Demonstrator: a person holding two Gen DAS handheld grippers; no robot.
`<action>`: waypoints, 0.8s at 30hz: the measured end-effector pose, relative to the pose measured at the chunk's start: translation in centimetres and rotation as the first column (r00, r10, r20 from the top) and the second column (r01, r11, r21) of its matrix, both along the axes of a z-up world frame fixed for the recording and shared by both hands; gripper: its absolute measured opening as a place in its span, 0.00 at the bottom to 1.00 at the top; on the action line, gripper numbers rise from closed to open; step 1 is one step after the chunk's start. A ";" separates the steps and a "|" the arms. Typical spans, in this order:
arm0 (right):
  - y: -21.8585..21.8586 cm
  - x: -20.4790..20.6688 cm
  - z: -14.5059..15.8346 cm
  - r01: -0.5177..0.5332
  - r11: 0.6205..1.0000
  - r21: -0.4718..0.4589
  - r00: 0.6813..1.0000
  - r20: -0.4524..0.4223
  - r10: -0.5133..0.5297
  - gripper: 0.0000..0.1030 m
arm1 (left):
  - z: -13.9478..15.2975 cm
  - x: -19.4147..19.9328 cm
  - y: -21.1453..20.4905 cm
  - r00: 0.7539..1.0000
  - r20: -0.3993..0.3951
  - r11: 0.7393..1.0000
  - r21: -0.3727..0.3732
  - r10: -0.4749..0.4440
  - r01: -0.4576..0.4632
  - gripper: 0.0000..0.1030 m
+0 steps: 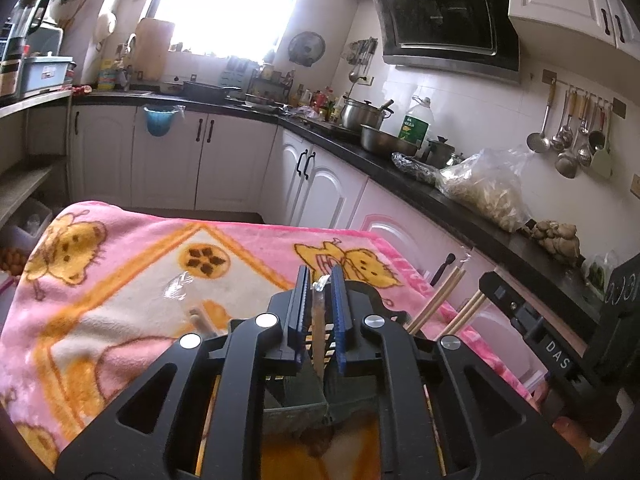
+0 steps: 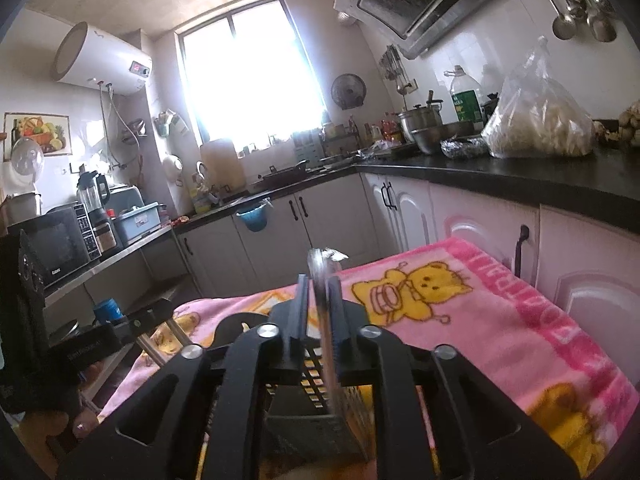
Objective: Organize utensils
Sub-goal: 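Lower both chopsticks into the green holder and open both tools, then withdraw both open tools from the holder back over the blanket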
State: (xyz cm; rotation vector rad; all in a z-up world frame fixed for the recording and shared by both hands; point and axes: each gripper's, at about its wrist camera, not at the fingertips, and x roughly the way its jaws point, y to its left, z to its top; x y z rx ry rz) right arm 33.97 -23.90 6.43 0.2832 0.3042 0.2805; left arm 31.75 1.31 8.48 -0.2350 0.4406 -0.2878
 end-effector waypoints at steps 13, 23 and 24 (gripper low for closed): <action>-0.7 -2.6 -0.4 0.001 0.999 -0.045 0.999 -0.046 -0.003 0.36 | 0.1 -2.2 0.6 1.000 -0.020 1.000 0.011 0.002 -0.001 0.23; -1.4 -5.4 -0.6 -0.008 0.998 -0.058 0.997 -0.075 0.004 0.41 | 0.3 -5.6 0.7 1.000 -0.013 1.000 0.020 0.011 -0.010 0.63; -1.4 -5.7 -0.6 -0.008 0.998 -0.062 0.997 -0.074 0.004 0.42 | 0.1 -6.0 0.8 1.000 -0.015 1.000 0.019 0.014 -0.013 0.71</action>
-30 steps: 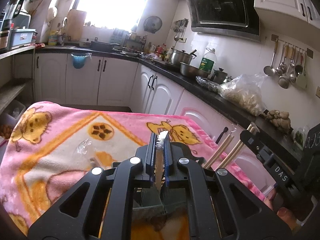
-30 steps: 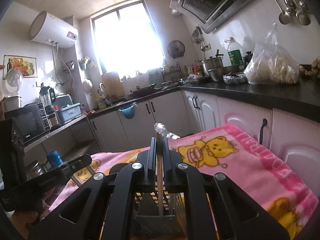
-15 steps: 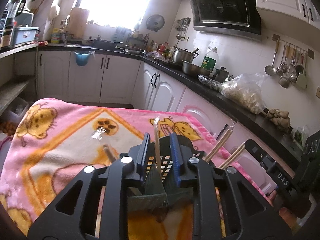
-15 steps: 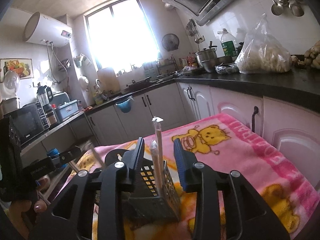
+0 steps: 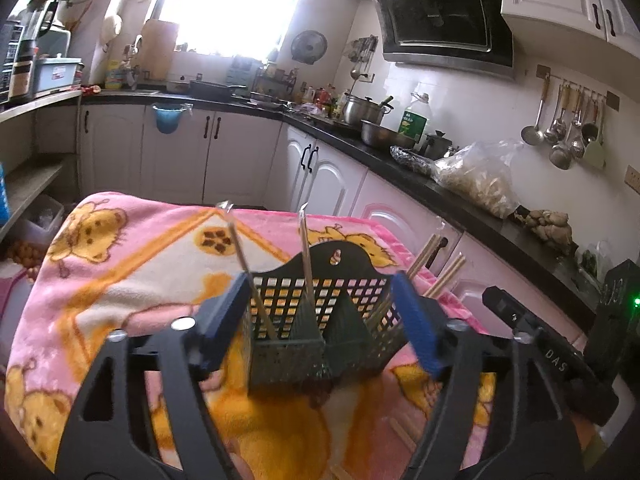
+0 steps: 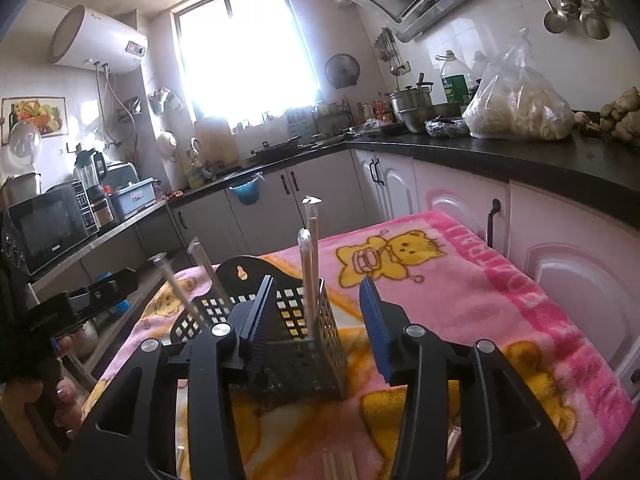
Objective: Organize utensils
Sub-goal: 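Withdraw both open tools from the holder back over the blanket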
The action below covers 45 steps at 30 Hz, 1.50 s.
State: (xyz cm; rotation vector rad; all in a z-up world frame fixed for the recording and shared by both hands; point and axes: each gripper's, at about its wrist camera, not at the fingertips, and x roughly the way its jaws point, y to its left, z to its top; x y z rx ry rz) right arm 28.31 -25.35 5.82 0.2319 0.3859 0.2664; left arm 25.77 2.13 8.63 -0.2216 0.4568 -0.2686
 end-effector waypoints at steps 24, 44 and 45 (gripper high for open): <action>-1.2 -6.7 0.4 -0.057 0.997 -0.051 0.998 -0.012 0.056 0.58 | -1.6 -6.3 0.2 0.999 -0.036 1.000 -0.025 0.005 -0.006 0.89; -2.5 -10.0 -1.5 -0.089 0.990 -0.105 0.994 -0.065 0.083 0.58 | -3.8 -9.4 1.1 0.995 -0.099 0.999 -0.034 0.016 -0.019 0.89; -2.5 -10.1 -1.7 -0.092 0.990 -0.105 0.994 -0.069 0.085 0.58 | -3.9 -9.6 1.2 0.995 -0.102 0.999 -0.031 0.019 -0.022 0.89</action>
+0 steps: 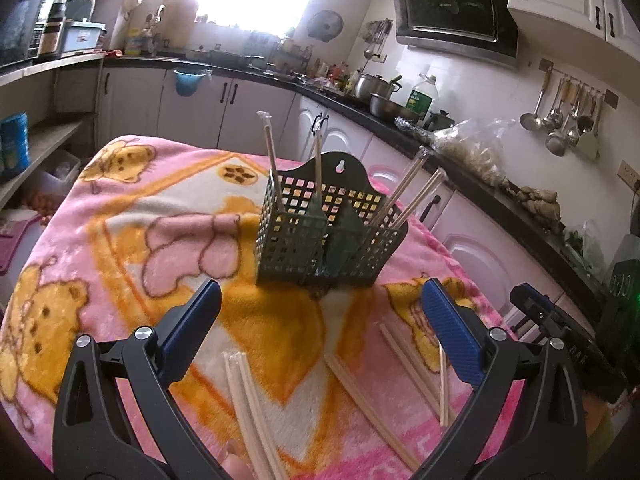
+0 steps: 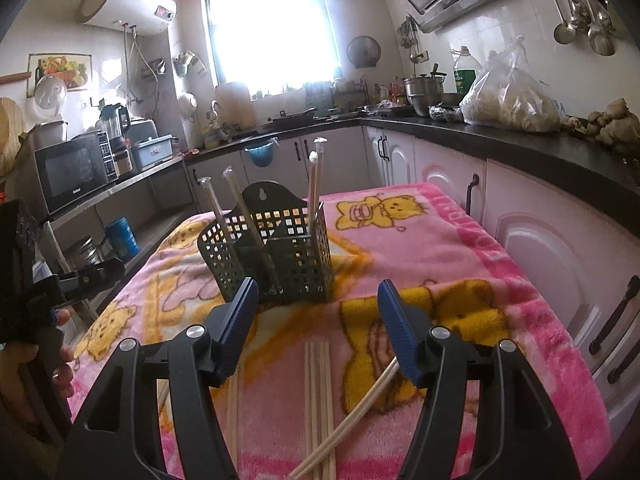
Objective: Organize utensils
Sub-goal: 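Withdraw both open tools from the holder back over the blanket, then close the left tool on a wrapped chopstick while the right tool grasps another chopstick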
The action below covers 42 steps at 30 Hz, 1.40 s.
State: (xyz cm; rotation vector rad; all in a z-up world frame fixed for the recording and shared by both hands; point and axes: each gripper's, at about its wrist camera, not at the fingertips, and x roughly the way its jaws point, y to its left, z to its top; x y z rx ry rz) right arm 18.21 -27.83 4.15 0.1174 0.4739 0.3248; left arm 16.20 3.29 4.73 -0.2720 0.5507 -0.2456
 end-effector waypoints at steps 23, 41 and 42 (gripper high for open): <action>-1.9 -0.1 -4.7 0.016 0.999 -0.039 0.988 -0.151 -0.022 0.58 | -6.0 -1.8 0.3 0.983 -0.179 0.999 -0.015 -0.036 0.034 0.50; -5.0 8.1 -10.5 0.062 0.998 0.028 0.896 -0.442 -0.043 0.37 | -11.4 2.4 -6.0 0.895 -0.399 0.979 -0.124 -0.199 0.162 0.32; -5.1 8.6 -10.7 0.067 0.997 0.038 0.888 -0.458 -0.042 0.35 | -11.6 2.7 -6.2 0.891 -0.407 0.979 -0.126 -0.199 0.161 0.30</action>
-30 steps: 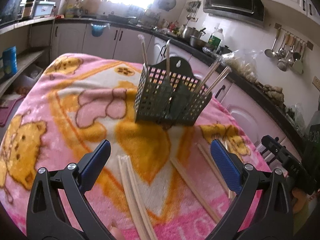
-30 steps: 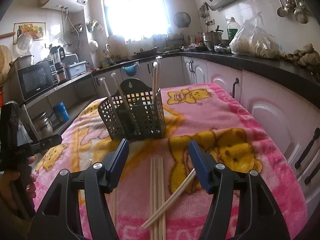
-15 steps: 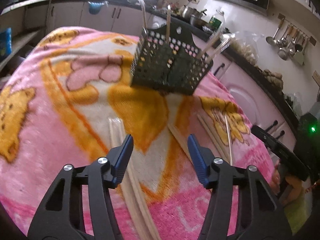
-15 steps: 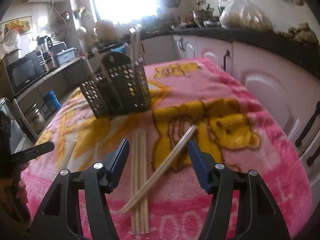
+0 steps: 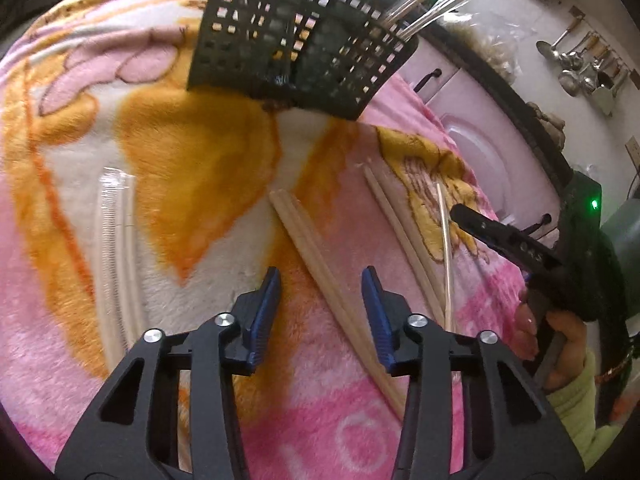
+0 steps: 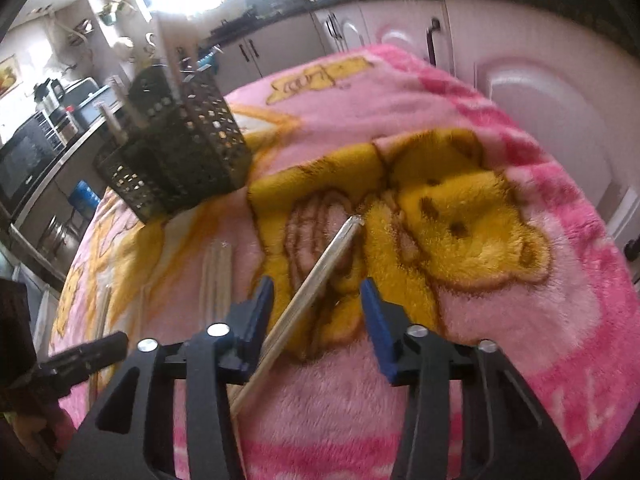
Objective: Organize utensils
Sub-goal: 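Close the left tool on a wrapped chopstick while the right tool grasps another chopstick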
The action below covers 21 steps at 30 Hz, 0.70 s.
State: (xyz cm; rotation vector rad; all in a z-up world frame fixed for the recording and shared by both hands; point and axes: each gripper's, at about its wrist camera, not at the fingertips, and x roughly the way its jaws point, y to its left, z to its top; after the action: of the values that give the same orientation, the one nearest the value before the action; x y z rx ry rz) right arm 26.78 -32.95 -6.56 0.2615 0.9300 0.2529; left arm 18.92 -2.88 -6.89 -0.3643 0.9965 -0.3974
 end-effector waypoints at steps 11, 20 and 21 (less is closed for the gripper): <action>-0.1 4.3 -1.1 0.036 0.999 0.026 0.993 -0.115 -0.033 0.28 | -0.5 3.1 -0.6 0.999 -0.043 0.999 0.033 0.016 -0.015 0.19; -1.5 6.2 -1.1 0.063 0.995 0.079 0.977 -0.208 -0.045 0.10 | -0.4 5.1 -0.6 0.996 -0.092 0.998 0.057 0.014 -0.009 0.10; -1.7 6.1 -1.0 0.066 0.993 0.093 0.977 -0.209 -0.045 0.10 | -0.4 5.2 -0.6 0.996 -0.093 0.998 0.060 0.011 -0.006 0.09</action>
State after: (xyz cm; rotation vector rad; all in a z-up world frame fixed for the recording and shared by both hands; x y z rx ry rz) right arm 32.88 -34.70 -7.60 0.4116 1.1153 0.2236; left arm 24.10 -3.48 -7.26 -0.3355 1.0953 -0.3446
